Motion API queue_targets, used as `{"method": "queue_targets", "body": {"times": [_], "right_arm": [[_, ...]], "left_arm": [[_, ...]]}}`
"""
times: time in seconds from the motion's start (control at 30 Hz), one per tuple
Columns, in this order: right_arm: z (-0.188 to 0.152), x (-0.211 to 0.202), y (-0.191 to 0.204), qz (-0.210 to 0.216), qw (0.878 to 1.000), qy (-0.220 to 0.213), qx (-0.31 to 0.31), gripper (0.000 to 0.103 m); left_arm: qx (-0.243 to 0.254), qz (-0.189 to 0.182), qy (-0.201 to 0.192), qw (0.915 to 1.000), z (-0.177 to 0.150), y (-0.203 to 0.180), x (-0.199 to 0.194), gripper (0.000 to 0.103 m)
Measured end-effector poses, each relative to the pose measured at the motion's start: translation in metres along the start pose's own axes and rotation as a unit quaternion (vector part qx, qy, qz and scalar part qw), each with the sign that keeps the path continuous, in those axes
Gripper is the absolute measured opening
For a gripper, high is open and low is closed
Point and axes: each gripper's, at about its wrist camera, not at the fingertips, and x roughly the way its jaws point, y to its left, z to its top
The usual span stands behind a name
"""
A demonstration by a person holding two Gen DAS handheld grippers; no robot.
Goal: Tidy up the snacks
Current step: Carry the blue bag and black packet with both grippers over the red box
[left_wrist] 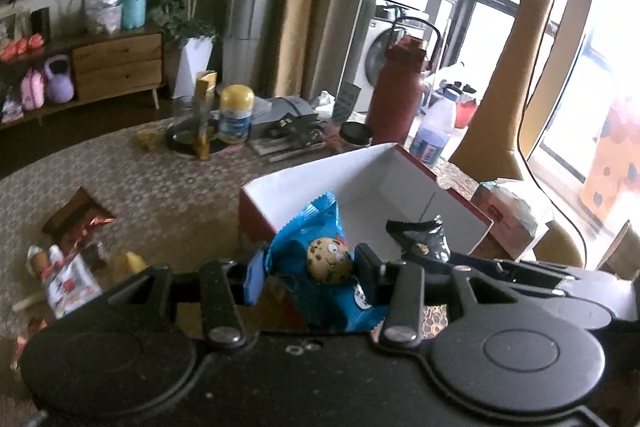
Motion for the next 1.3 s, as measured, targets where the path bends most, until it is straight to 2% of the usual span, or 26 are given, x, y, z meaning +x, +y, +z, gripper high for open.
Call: {"method": "queue_targets", "body": {"times": [0.27, 0.67, 1.0, 1.3], "right_arm": [[0.018, 0.025, -0.041, -0.024, 1.0, 0.007, 0.018, 0.03], [0.026, 0.071, -0.08, -0.045, 0.998, 0.043, 0.027, 0.03], [0.026, 0.107, -0.098, -0.059, 0.995, 0.078, 0.02, 0.03], [0.026, 0.117, -0.097, -0.06, 0.994, 0.086, 0.014, 0.03]], "left_arm": [[0.029, -0.001, 0.011, 0.9995, 0.019, -0.028, 0.038, 0.045], [0.053, 0.013, 0.05, 0.9972, 0.023, -0.055, 0.101, 0.046], [0.077, 0.032, 0.089, 0.9926, 0.017, -0.059, 0.153, 0.046], [0.091, 0.035, 0.129, 0.9868, 0.008, -0.061, 0.179, 0.046]]}}
